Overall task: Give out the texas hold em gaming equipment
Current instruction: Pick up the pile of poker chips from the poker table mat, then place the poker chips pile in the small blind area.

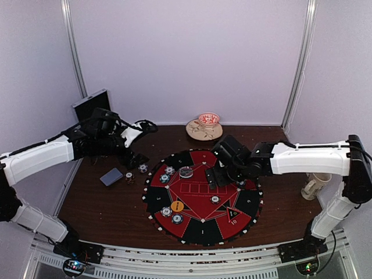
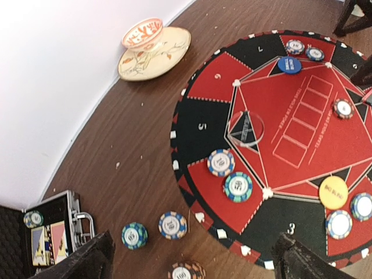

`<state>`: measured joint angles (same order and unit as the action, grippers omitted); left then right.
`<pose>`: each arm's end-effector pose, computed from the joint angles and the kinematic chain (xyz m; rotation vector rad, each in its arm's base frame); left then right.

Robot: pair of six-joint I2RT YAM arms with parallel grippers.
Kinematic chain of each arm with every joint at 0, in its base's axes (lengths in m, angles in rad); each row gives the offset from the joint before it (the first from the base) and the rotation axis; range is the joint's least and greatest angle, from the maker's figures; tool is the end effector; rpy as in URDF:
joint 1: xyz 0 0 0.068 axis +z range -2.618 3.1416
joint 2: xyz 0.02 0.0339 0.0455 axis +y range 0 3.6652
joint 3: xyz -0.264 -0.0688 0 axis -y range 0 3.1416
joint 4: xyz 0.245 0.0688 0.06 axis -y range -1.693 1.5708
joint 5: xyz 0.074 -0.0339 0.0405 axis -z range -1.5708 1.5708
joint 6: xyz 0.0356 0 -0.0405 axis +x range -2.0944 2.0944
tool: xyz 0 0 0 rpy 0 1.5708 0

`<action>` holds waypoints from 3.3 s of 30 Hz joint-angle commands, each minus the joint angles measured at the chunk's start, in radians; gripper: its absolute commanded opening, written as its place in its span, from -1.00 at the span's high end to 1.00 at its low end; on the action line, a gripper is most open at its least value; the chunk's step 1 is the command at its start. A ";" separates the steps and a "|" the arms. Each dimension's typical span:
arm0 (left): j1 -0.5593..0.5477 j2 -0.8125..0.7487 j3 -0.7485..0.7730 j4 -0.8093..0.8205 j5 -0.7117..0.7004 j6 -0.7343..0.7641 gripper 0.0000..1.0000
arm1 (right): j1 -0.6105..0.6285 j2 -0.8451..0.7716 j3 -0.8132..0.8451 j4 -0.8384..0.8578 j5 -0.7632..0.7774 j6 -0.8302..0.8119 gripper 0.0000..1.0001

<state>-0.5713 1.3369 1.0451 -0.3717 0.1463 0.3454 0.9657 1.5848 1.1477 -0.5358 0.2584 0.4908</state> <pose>0.2468 -0.1648 0.2900 1.0628 1.9733 -0.2862 0.1964 0.2680 0.2385 -0.4939 2.4688 0.2721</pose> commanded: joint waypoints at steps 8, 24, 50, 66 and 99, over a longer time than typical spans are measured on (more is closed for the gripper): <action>0.061 -0.097 -0.152 0.093 0.028 0.008 -0.96 | 0.051 0.217 0.086 -0.063 -0.123 -0.021 -0.89; 0.061 -0.165 -0.210 0.149 0.021 -0.002 -0.96 | 0.034 0.238 -0.022 0.008 -0.161 -0.005 -0.76; 0.062 -0.205 -0.229 0.172 0.008 -0.006 -0.96 | -0.006 0.301 -0.044 0.050 -0.209 -0.016 -0.11; 0.063 -0.215 -0.232 0.175 -0.006 -0.008 -0.96 | 0.000 0.256 -0.040 0.016 -0.149 -0.002 0.51; 0.065 -0.214 -0.235 0.177 -0.003 -0.009 -0.96 | -0.390 -0.037 -0.243 0.137 -0.062 -0.016 0.54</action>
<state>-0.5167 1.1366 0.8242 -0.2356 0.1448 0.3454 0.6189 1.5616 0.9325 -0.4568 0.2016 0.4953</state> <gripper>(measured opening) 0.978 0.398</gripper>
